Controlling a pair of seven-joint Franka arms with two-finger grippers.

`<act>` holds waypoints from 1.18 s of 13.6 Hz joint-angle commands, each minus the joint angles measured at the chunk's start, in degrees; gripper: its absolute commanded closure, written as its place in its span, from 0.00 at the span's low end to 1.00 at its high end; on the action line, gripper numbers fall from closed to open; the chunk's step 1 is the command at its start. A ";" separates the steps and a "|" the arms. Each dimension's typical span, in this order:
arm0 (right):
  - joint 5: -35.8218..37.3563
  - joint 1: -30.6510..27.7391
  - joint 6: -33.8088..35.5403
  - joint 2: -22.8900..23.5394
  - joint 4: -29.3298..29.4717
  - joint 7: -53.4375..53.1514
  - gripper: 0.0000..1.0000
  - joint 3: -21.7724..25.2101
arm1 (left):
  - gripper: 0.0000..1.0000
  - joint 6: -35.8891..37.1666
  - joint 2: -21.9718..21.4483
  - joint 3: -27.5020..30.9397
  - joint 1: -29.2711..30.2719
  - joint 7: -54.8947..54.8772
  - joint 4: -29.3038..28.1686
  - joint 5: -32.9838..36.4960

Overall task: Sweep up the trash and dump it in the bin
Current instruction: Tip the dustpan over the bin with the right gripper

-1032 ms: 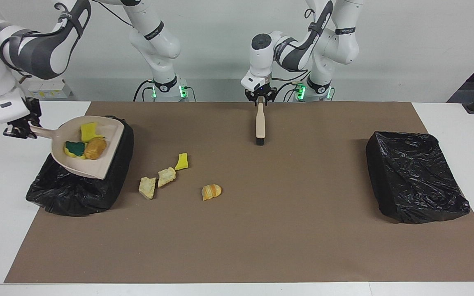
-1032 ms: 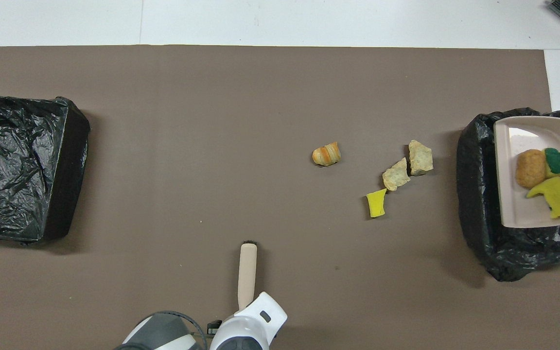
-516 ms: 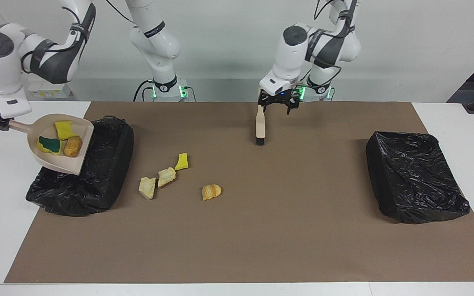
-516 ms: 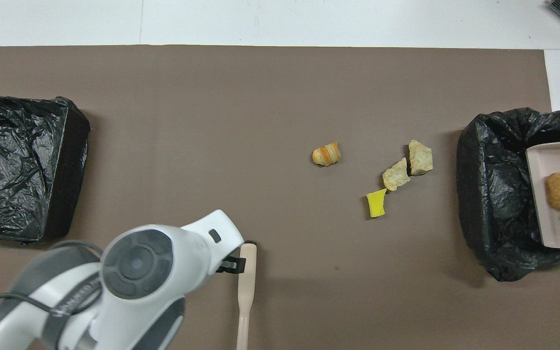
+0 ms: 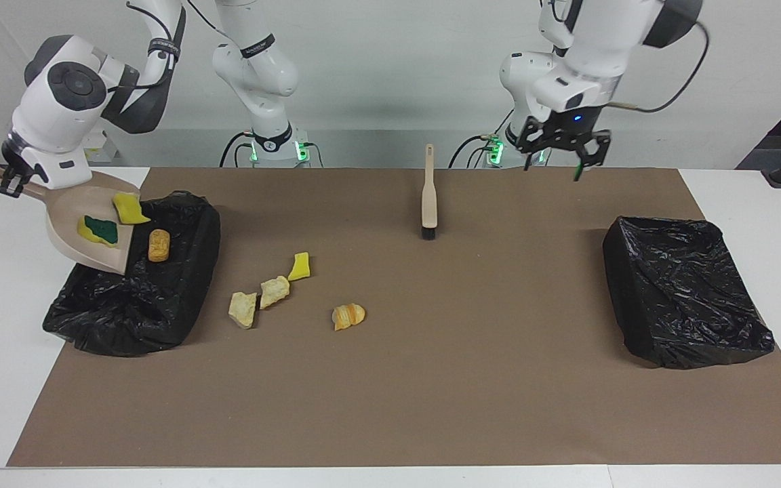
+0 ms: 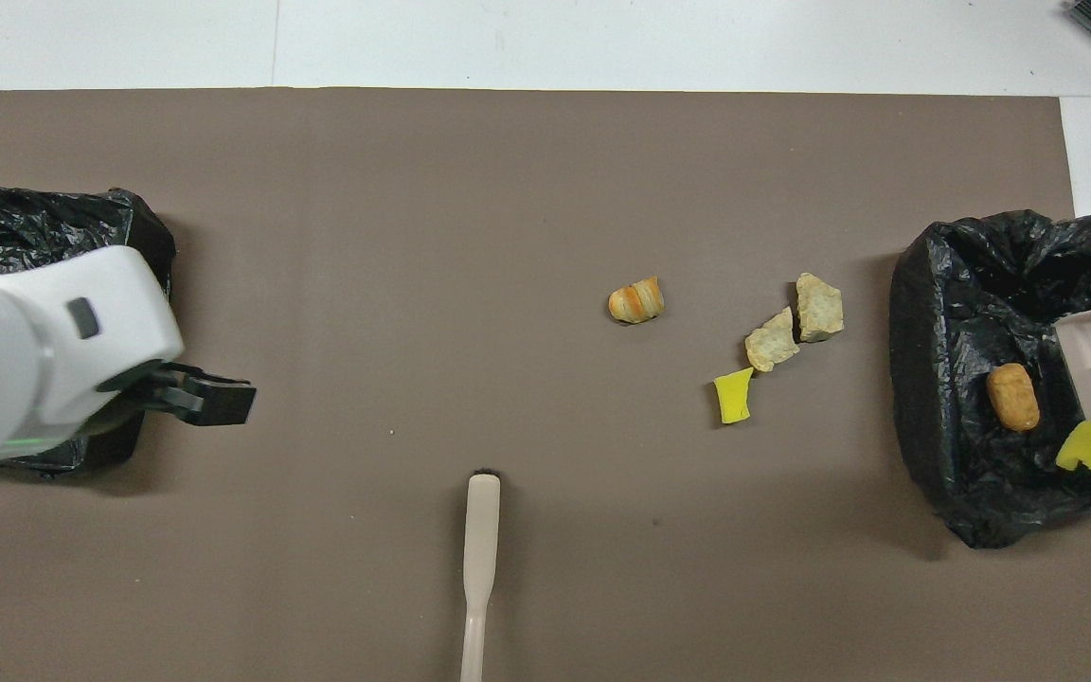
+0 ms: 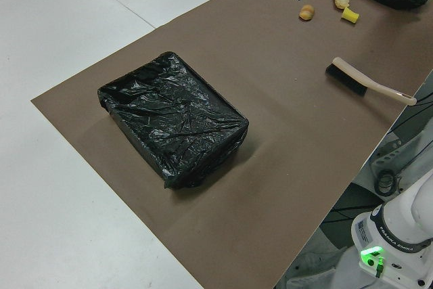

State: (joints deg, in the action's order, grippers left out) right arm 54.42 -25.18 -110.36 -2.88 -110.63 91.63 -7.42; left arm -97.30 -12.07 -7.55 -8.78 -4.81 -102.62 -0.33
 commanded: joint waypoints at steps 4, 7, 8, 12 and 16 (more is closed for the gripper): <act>6.48 5.74 9.45 -4.24 -2.14 -6.46 1.00 -0.84 | 0.00 15.19 9.15 -0.09 4.91 -6.71 21.11 1.13; 10.35 5.14 8.68 -5.82 -2.05 -5.94 1.00 -0.84 | 0.00 16.88 10.58 0.52 6.75 -6.97 23.43 1.13; 10.36 4.96 8.67 -6.35 -2.05 -5.68 1.00 -0.75 | 0.00 16.97 11.27 0.44 6.93 -6.97 23.60 1.13; 10.79 7.59 7.44 -9.42 -6.43 -6.20 1.00 -0.75 | 0.00 17.05 13.11 0.44 6.93 -8.11 25.52 1.82; 15.80 7.51 7.09 -11.44 -6.44 -6.20 1.00 -0.75 | 0.00 17.67 12.51 0.00 6.84 -8.02 25.54 2.09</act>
State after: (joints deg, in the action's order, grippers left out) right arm 67.50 -17.37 -101.66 -11.42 -114.80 86.04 -8.17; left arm -81.52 -0.39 -6.90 -2.36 -12.08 -79.31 0.59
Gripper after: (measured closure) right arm 0.683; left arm 0.000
